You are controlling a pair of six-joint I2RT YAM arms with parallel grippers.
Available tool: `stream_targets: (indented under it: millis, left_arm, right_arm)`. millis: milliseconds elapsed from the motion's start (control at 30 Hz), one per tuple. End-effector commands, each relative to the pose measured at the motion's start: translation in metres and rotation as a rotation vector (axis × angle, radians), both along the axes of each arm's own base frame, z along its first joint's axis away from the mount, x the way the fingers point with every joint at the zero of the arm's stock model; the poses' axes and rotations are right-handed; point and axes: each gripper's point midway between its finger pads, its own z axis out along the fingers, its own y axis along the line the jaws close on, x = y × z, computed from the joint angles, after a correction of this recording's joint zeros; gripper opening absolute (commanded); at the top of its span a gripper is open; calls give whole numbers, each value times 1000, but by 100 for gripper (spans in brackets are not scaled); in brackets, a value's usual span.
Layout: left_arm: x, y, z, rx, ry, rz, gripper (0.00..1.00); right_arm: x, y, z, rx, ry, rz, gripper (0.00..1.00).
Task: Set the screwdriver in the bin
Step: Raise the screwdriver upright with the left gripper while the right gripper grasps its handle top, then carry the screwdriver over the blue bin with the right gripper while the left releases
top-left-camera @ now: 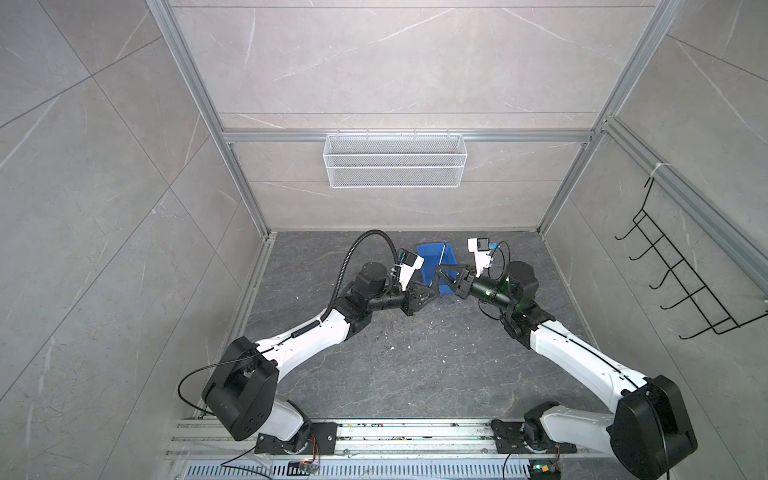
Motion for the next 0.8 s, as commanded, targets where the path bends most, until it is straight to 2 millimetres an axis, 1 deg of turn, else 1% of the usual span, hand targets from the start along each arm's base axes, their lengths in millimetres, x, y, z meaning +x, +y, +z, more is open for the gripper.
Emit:
stream_targets:
  millis: [0,133,200,233,267,433,500,600,667,700,767]
  left_arm:
    - [-1,-8,36,-77,-83,-31,0]
    - [0,-8,35,-76,-82,-21,1]
    - [0,-7,36,-77,-84,-20,18]
    - [0,-7,36,-76,-83,-20,25]
    - [1,-7,36,-76,-84,-17,29]
    - [-1,-4,36,-71,-85,-8,40]
    - [-1,-2,36,-68,-89,-1,46]
    - [0,3,34,-46,-92,25,64]
    - [0,6,33,-32,-110,36,81]
    - [1,8,31,-20,-117,47,88]
    - [4,12,27,7,-146,76,98]
  right_arm:
    - [-3,3,13,12,-34,27,0]
    - [-4,2,12,-7,-41,27,0]
    - [-3,1,13,-11,-45,18,0]
    - [-3,1,13,-12,-48,14,0]
    - [-2,0,13,-17,-49,6,0]
    - [4,-5,8,-58,-47,-32,0]
    - [6,-7,6,-77,-48,-43,0]
    - [11,-11,3,-110,-51,-80,0]
    - [18,-16,-1,-151,-52,-119,0]
    - [21,-19,-5,-167,-51,-141,0]
    - [31,-26,-11,-202,-55,-194,0]
